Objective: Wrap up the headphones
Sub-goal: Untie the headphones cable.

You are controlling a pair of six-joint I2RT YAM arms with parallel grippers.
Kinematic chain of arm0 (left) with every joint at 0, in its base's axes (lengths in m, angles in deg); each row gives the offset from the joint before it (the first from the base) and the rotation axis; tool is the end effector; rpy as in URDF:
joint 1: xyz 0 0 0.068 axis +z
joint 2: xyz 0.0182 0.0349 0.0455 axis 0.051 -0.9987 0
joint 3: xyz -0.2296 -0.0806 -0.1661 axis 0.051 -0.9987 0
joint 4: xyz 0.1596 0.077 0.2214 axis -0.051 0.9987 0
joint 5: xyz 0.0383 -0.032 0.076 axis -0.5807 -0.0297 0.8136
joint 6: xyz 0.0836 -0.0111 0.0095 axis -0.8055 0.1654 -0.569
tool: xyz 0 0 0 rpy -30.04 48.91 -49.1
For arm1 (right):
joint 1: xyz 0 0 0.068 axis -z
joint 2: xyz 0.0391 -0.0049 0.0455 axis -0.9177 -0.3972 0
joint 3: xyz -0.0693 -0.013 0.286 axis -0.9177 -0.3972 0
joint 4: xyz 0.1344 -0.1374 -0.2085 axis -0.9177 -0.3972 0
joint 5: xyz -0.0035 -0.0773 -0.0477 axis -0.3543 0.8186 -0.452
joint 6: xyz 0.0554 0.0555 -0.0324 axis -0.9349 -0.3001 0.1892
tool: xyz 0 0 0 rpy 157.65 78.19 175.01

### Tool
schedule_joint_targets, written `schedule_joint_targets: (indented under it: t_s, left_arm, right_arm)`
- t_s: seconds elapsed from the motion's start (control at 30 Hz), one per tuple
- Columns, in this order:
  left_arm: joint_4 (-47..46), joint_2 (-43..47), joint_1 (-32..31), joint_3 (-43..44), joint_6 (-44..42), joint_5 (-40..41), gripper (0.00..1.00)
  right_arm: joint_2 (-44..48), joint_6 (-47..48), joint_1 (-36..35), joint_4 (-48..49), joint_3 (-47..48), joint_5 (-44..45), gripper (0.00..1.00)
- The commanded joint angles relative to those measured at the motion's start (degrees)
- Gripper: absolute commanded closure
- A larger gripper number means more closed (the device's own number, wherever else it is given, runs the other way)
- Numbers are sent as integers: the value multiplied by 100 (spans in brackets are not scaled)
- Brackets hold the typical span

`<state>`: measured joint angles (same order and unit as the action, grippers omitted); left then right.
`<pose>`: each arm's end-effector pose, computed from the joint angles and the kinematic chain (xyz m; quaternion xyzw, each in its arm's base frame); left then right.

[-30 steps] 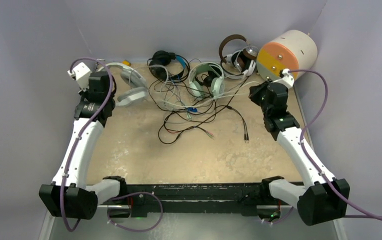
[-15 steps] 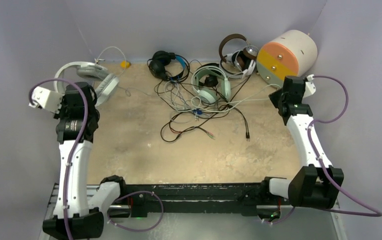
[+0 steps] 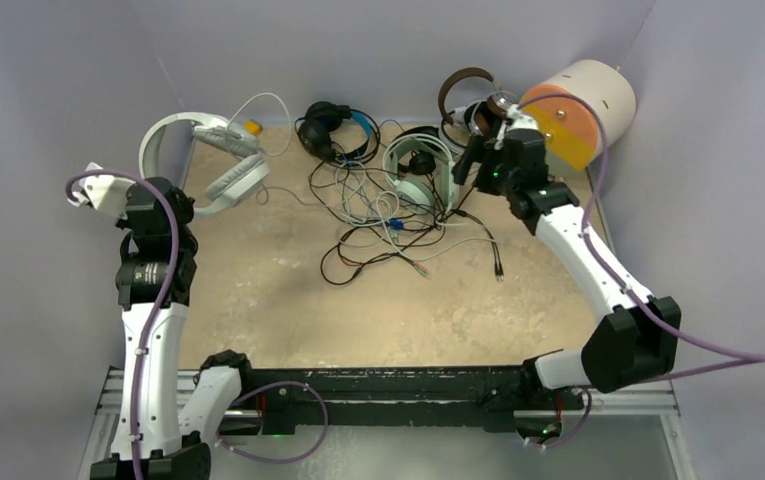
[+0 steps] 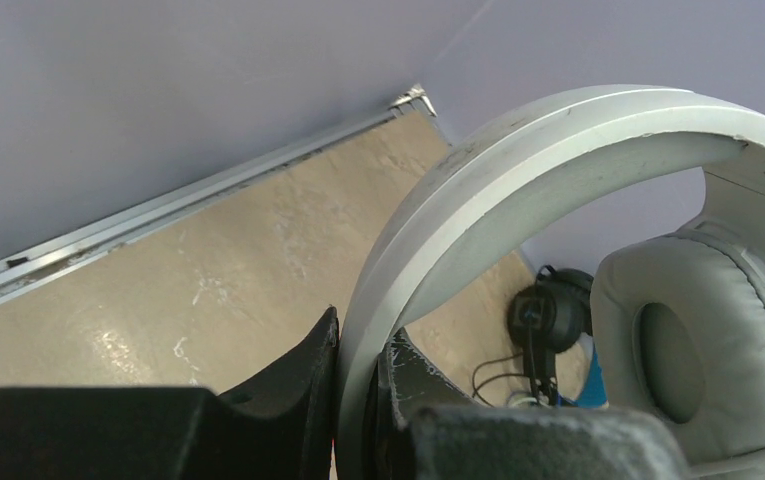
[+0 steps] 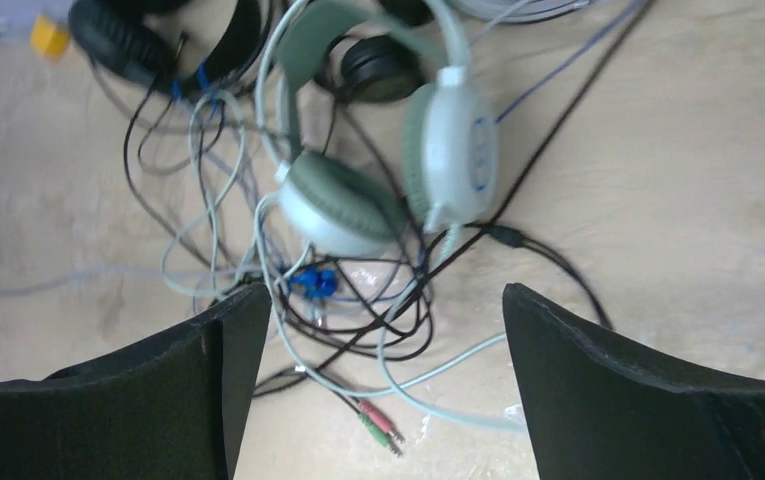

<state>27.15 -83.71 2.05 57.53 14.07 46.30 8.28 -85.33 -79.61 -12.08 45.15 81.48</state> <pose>0.1982 0.0596 0.4126 -0.4896 0.6215 0.0262 0.6110 0.3671 0.0799 0.3592 0.1209 0.8188 0.1678 0.5355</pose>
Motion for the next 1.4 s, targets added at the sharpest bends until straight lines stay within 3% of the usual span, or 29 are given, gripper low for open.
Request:
schedule_joint_targets:
  t_s: [0.0,0.1,0.4,0.53,0.73,0.87,1.03,1.17,1.37]
  left_arm:
    - [-958,372,21,120,-35,-665,100]
    - [-1127,508,21,54,-225,-968,100]
    - [-1614,617,-5,-115,-457,-1864,100]
    - [-1445,611,-5,133,-494,-1593,100]
    - [-1052,686,-5,637,-561,-787,100]
    - [-892,783,-11,838,-523,-452,100]
    - [-827,856,-14,1081,-581,392,100]
    - [-946,874,-20,1512,-899,1355,100]
    - [-887,835,-75,1683,-904,1570,100]
  right_arm:
    - [-243,733,-630,218,89,-229,9]
    - [-621,1033,-1036,127,297,-175,6]
    - [-1570,1532,-1795,224,603,-815,11]
    - [-2066,1670,-2055,55,993,-937,16]
    - [-2614,1420,-2126,188,1414,-1326,33]
    - [-2986,1137,-2115,-26,1692,-1186,34]
    - [-3421,866,-1828,-500,2057,-333,42]
    - [-3421,461,-1081,-594,1988,112,44]
    - [-3306,253,-74,-1138,2091,1241,44]
